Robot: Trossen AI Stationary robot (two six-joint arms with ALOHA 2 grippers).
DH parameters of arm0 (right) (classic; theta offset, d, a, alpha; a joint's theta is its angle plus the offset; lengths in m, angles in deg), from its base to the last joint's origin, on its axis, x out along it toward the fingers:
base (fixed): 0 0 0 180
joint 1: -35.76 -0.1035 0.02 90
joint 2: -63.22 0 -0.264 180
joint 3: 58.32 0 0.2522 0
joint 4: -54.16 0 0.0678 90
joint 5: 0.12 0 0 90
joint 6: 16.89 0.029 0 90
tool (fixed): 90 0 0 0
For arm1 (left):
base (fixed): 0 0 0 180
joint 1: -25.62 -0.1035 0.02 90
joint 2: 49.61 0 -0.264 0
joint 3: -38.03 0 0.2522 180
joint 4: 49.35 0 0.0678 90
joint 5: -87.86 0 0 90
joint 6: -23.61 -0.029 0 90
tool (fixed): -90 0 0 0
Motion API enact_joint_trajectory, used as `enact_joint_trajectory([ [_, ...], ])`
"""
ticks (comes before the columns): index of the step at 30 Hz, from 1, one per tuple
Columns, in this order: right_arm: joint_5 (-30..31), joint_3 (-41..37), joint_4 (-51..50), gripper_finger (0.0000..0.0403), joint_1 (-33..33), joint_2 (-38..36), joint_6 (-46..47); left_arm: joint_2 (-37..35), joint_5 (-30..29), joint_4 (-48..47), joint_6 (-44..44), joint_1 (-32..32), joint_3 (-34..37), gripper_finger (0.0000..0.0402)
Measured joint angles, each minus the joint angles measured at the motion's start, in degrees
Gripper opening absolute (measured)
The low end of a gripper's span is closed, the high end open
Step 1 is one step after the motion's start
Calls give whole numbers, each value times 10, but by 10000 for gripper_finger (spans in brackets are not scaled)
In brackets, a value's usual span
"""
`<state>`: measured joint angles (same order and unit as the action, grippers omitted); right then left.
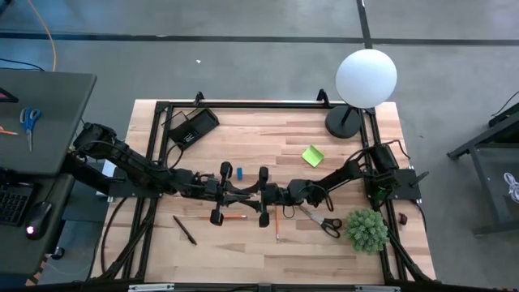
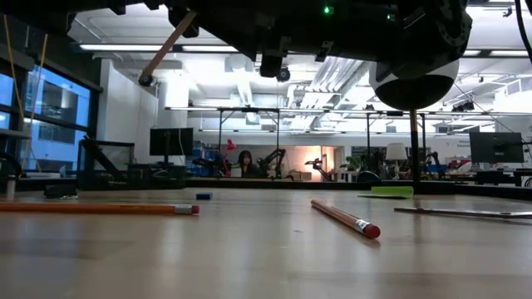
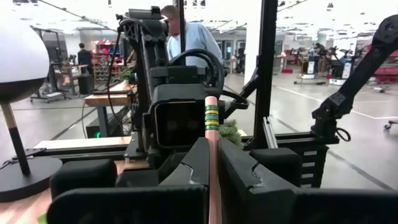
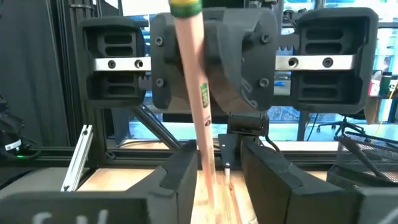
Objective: Pick and place office supplies into organizer
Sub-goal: Put the brown pencil into the top left section of the desk organizer
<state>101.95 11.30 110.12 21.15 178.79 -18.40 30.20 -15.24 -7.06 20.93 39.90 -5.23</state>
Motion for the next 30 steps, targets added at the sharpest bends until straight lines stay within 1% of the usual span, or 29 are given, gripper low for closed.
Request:
enact_joint_trajectory([
  [6,-1,0,5,68,0,0,-6,0,-2,-1,-1,0,0,0],
  [10,-2,0,3,20,0,0,-17,0,-4,-1,0,0,0,0],
  [11,-2,0,1,13,-1,0,-21,0,-4,-2,0,0,0,0],
  [15,8,0,-3,17,-1,0,-26,0,-4,-6,-1,-1,0,3],
  [19,12,0,-8,8,-1,0,-26,0,-15,-10,-1,-1,0,7],
  [30,37,0,-26,7,-2,-1,-24,0,-17,-18,-1,-1,1,14],
])
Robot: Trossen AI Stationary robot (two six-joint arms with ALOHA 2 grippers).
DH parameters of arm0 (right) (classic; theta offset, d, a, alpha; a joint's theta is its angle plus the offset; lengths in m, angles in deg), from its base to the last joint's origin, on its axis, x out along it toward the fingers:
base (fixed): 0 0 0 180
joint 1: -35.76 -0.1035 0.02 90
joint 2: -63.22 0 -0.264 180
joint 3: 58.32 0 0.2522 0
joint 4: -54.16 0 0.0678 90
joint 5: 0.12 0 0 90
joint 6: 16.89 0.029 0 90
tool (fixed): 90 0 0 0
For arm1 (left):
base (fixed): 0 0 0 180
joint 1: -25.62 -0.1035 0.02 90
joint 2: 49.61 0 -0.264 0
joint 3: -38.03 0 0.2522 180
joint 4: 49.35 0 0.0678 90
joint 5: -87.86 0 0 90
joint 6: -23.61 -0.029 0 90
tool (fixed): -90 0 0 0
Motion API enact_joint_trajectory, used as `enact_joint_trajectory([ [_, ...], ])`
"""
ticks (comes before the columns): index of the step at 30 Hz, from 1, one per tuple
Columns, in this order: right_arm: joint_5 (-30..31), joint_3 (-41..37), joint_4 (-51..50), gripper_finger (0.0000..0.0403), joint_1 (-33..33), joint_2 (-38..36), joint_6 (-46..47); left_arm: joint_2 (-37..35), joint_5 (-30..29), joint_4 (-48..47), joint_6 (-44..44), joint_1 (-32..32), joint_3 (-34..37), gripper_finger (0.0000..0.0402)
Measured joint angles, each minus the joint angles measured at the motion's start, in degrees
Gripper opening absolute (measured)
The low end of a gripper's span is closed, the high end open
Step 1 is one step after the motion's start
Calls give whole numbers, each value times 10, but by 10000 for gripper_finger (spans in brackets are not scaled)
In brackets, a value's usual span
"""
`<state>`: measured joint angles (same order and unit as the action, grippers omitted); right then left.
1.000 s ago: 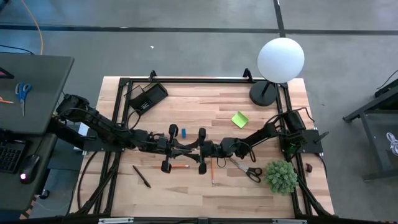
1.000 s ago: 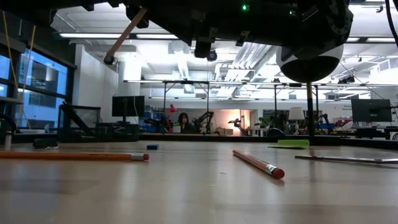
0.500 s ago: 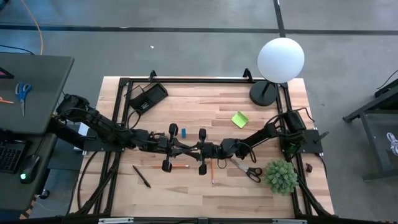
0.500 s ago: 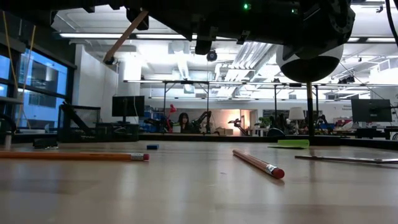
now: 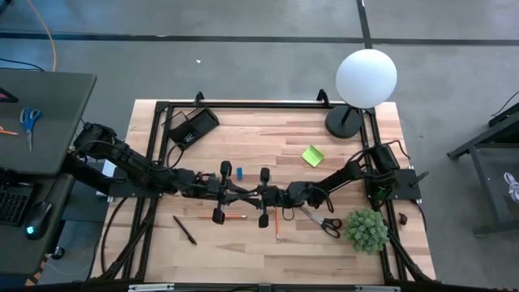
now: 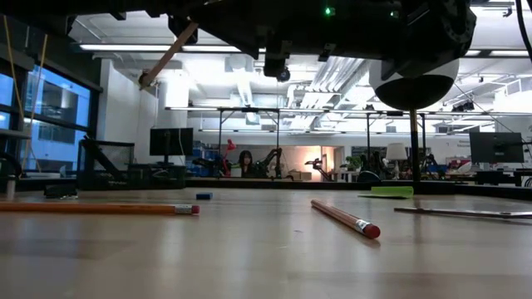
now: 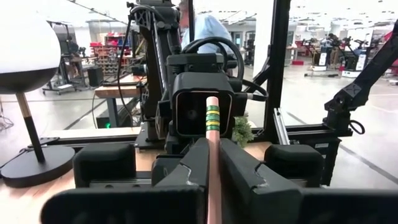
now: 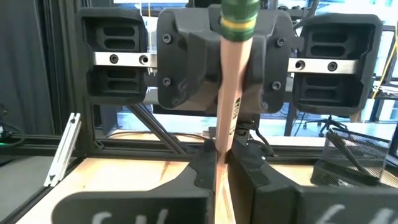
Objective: Pick and place office supplies into organizer
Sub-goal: Put the brown pencil into the top left section of the desk organizer
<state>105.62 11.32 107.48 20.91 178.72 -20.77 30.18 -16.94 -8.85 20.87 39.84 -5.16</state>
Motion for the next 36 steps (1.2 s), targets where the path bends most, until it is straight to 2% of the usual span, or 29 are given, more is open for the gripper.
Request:
enact_joint_trajectory([
  [5,6,0,-8,7,0,0,0,0,-12,-9,2,0,0,22],
  [15,17,0,-17,6,-3,0,0,0,-13,-14,4,0,0,5],
  [18,34,0,-31,6,-3,0,5,0,-20,-22,6,0,0,22],
  [22,51,-1,-63,6,-1,1,23,-2,-62,-40,17,1,-2,62],
  [28,82,0,-88,6,7,1,47,-8,-133,-117,17,1,-1,119],
  [32,81,0,-92,6,30,1,54,-38,-147,-185,16,1,-1,142],
  [36,64,0,-102,6,58,1,73,-104,-148,-281,17,2,-1,151],
])
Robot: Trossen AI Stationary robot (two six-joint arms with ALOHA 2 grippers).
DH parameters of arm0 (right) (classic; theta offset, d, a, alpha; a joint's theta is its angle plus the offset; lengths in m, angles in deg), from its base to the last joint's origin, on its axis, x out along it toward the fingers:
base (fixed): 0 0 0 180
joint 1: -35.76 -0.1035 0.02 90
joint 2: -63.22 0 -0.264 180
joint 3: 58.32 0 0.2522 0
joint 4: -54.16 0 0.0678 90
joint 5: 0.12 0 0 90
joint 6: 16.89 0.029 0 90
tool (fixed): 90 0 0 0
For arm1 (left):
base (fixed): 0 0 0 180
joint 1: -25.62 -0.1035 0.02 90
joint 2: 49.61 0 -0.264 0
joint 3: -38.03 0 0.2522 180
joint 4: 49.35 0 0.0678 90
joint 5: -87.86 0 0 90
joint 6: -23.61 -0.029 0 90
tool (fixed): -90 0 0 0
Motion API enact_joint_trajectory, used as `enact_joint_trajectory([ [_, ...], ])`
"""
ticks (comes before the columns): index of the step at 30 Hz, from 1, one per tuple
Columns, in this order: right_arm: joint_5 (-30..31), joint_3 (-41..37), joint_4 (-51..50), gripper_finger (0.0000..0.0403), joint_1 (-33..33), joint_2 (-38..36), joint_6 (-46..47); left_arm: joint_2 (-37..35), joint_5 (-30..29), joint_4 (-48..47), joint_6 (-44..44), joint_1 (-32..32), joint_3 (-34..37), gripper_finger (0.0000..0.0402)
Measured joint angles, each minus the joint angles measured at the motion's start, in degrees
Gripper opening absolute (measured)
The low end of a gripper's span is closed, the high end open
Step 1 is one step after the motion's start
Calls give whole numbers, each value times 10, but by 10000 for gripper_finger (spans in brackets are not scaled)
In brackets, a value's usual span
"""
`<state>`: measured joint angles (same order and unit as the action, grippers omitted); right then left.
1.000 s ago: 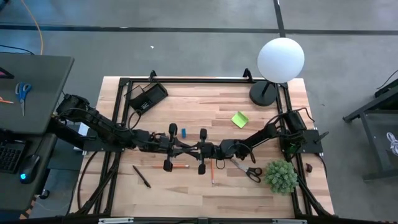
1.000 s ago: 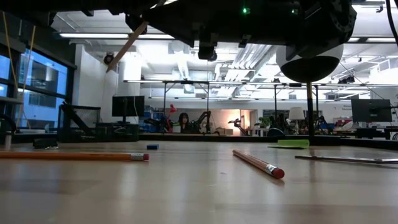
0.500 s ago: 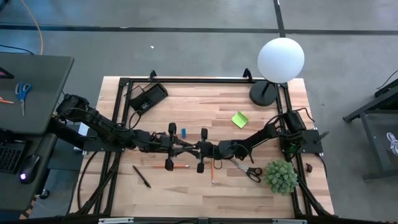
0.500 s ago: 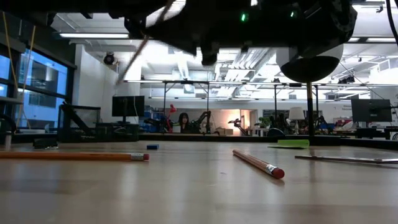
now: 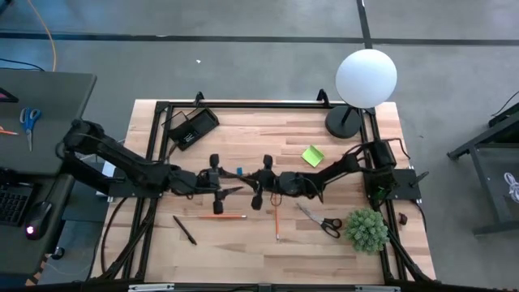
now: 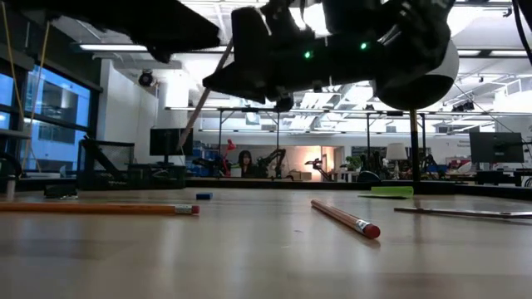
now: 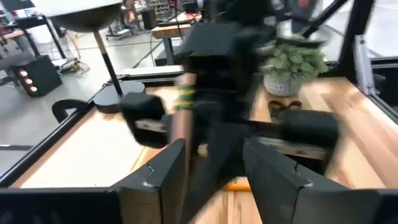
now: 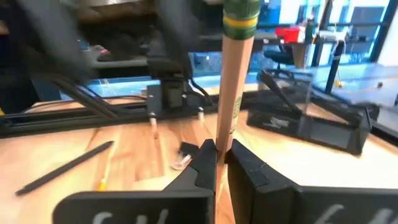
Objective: Pick and place office supplies into organizer
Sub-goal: Put the brown pencil into the top left section of the desk organizer
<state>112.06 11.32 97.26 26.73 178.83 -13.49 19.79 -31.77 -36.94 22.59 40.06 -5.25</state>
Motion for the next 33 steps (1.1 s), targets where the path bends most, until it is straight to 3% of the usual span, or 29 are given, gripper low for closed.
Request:
enact_joint_trajectory([
  [5,-25,0,-5,5,16,0,16,-66,-10,-109,28,-2,0,143],
  [9,-33,21,-42,5,13,0,12,-72,-14,-127,29,-2,0,135],
  [19,12,182,-380,5,-7,0,7,-67,-11,-133,30,-2,0,128],
  [27,30,203,-391,8,-20,-1,6,-67,-62,-132,43,-2,0,125],
  [30,34,203,-397,8,-20,-1,7,-66,-62,-134,43,-2,0,96],
  [33,35,203,-398,17,-19,-1,7,-66,-61,-141,37,-1,0,35],
])
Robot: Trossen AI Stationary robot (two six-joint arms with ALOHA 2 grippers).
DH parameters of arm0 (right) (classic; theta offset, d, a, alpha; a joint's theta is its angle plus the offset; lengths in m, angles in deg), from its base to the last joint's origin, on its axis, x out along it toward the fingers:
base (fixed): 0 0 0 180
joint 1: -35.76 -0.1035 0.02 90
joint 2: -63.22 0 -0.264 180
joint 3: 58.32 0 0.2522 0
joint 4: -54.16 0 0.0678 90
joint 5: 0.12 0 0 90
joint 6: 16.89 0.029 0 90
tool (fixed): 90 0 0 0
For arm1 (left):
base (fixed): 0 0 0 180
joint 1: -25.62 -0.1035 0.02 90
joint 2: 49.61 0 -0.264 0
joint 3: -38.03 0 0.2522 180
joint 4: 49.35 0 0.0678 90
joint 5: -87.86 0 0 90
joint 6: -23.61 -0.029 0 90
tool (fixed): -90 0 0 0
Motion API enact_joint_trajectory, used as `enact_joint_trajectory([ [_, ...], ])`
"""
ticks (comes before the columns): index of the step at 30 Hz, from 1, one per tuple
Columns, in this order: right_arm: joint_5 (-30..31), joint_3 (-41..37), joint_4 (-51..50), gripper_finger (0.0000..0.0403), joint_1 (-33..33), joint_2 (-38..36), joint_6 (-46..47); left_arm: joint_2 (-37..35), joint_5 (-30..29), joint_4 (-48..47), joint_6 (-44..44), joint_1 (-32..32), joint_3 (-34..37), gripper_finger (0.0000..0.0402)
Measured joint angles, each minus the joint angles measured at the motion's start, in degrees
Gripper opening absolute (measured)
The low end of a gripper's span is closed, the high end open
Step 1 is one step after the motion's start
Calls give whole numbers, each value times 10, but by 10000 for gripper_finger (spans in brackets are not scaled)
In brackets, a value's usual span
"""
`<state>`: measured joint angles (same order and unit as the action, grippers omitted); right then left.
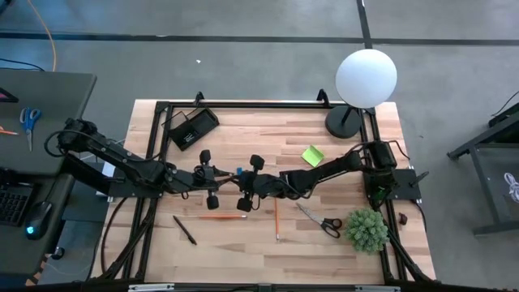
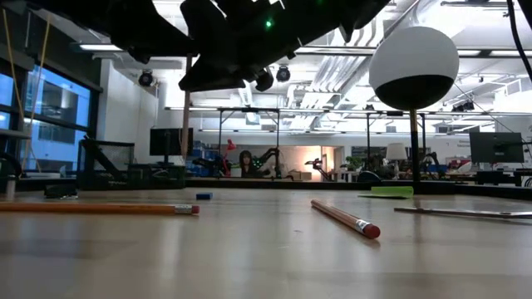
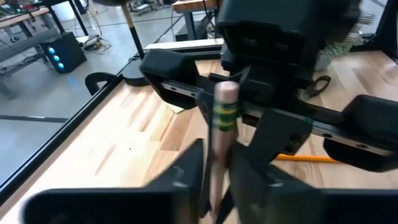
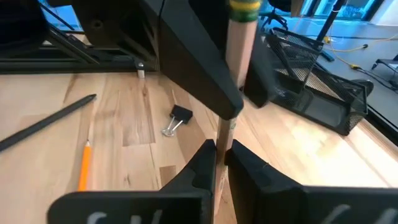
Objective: Pick and place office supplies into organizer
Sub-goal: Put the brown pencil into the top left section of the desk organizer
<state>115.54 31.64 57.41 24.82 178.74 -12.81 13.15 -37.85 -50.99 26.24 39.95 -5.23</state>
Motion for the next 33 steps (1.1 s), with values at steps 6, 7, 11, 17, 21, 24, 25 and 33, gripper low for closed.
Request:
enact_joint_trajectory([
  [6,0,-1,3,40,1,0,10,0,-1,1,-12,0,0,13],
  [7,-1,-1,2,44,2,0,16,0,-2,0,-18,0,0,8],
  [11,-2,-1,-9,64,4,0,21,-9,-6,-6,-24,-1,0,7],
  [17,-3,-1,-20,115,2,-2,-4,-52,-61,-116,-18,-2,-23,3],
  [21,36,-1,-22,158,2,-5,-14,-82,-105,-214,6,-1,-56,3],
  [24,63,-1,-23,186,-3,-5,-25,-104,-166,-261,15,-2,-70,2],
  [25,66,-1,-22,193,-7,-5,-26,-112,-194,-279,18,-8,-74,2],
  [33,73,-2,-32,199,-45,-5,-30,-177,-258,-330,22,-134,-82,1],
])
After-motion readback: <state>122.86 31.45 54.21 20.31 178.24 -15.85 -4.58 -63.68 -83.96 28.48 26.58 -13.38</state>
